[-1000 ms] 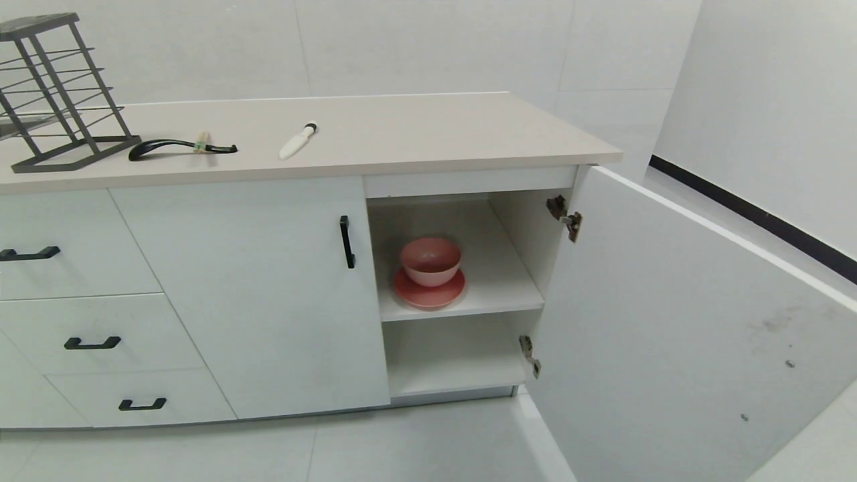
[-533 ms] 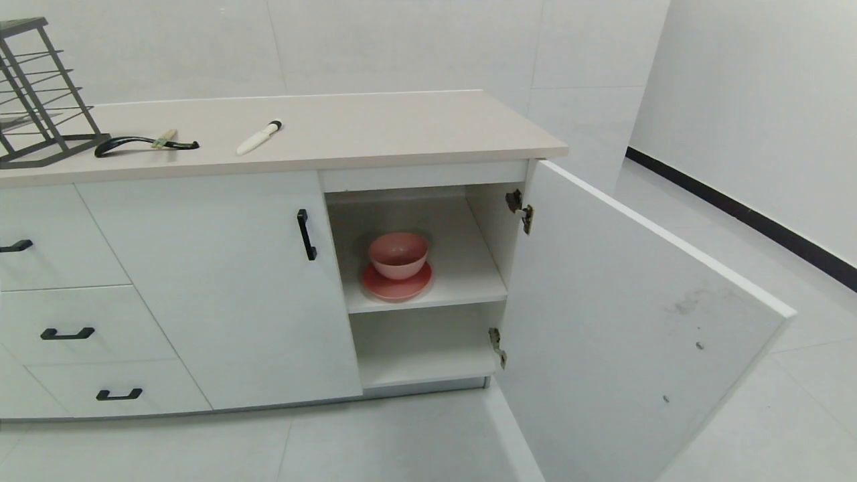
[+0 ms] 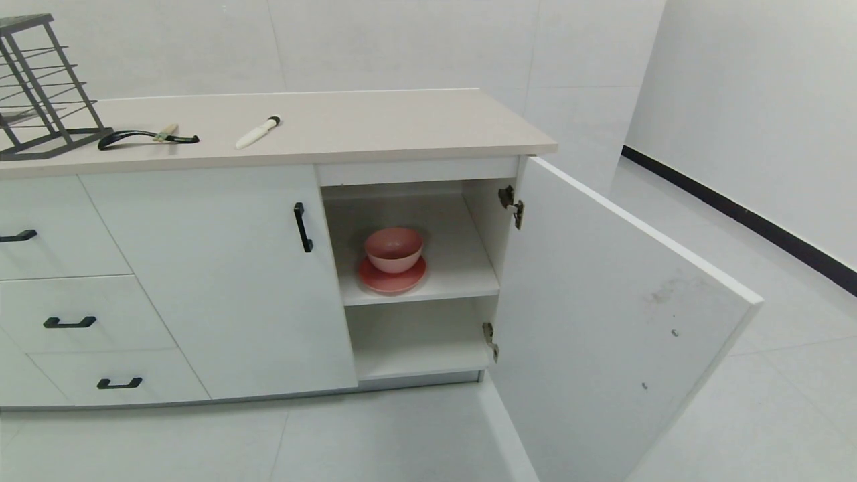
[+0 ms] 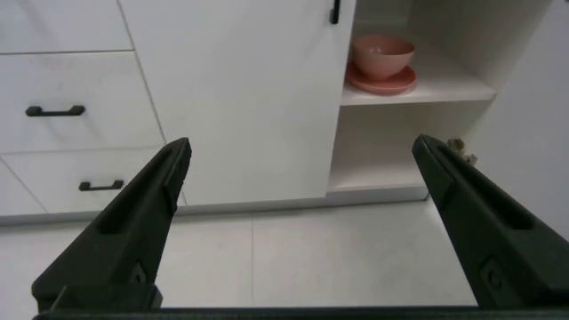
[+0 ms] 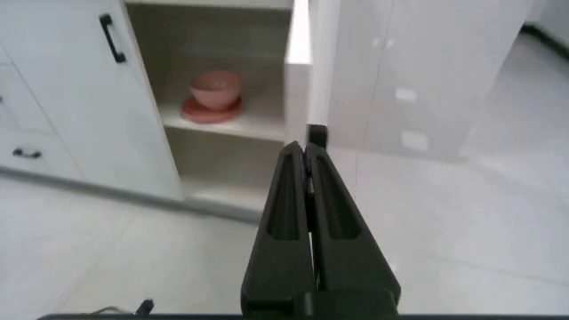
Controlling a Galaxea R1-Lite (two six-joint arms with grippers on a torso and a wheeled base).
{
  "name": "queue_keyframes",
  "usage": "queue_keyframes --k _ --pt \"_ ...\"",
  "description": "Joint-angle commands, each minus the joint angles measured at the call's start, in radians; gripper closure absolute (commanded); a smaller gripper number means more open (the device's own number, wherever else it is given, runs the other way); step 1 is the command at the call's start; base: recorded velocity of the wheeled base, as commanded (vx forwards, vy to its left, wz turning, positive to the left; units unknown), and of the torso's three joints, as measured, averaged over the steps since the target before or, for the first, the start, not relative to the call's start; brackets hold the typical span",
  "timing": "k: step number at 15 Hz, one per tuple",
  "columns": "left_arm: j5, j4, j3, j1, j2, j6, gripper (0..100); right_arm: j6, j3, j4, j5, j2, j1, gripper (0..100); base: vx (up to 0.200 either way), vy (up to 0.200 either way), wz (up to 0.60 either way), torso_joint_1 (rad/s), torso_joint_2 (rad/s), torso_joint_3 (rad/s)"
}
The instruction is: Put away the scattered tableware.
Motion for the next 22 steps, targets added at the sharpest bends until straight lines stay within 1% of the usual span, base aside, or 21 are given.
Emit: queue_keyframes --k 1,4,5,7,8,10,18,22 --pt "0.0 0.0 0.0 0.0 0.002 0.0 0 -0.014 -0.042 -0.129 0.001 0.394 0.022 100 0.0 -0.2 0.0 0.017 0.0 0.002" --pt "-0.001 0.0 0.0 0.0 0.002 0.0 0 -0.031 -0.038 -0.24 0.003 0.568 0.024 100 0.0 0.0 0.0 0.0 0.0 0.0" --pt "0.0 0.0 0.0 0.0 0.002 0.0 0 -0.049 -0.038 -0.303 0.016 0.631 0.031 100 0.0 0.0 0.0 0.0 0.0 0.0" --pt "-0.001 0.0 0.0 0.0 0.002 0.0 0 -0.074 -0.033 -0.448 0.099 0.756 0.045 100 0.0 0.0 0.0 0.0 0.0 0.0" --pt "-0.001 0.0 0.0 0.0 0.002 0.0 0 -0.077 -0.03 -0.484 0.121 0.801 0.045 100 0.0 0.0 0.0 0.0 0.0 0.0" --pt "0.0 0.0 0.0 0.0 0.002 -0.001 0 -0.079 -0.032 -0.491 0.125 0.832 0.045 100 0.0 0.0 0.0 0.0 0.0 0.0" --pt "0.0 0.0 0.0 0.0 0.002 -0.001 0 -0.105 -0.016 -0.496 0.127 0.832 0.048 100 0.0 0.0 0.0 0.0 0.0 0.0" --pt "0.0 0.0 0.0 0.0 0.002 -0.001 0 -0.1 -0.018 -0.51 0.136 0.832 0.137 100 0.0 0.0 0.0 0.0 0.0 0.0"
